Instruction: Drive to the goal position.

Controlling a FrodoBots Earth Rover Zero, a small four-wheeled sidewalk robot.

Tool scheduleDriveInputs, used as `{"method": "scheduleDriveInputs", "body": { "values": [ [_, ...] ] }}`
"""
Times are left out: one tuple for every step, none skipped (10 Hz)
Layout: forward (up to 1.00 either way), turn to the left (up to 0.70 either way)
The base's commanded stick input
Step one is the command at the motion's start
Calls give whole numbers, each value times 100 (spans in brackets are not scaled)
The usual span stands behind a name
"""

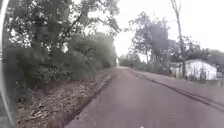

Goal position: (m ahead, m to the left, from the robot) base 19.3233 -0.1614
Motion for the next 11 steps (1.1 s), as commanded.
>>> {"method": "scheduleDriveInputs", "body": {
  "values": [
    [70, 1],
    [70, 1],
    [70, 1],
    [70, 1],
    [70, 1],
    [70, 1],
    [70, 1],
    [70, 1],
    [70, 1],
    [70, 1],
    [70, 1]
  ]
}}
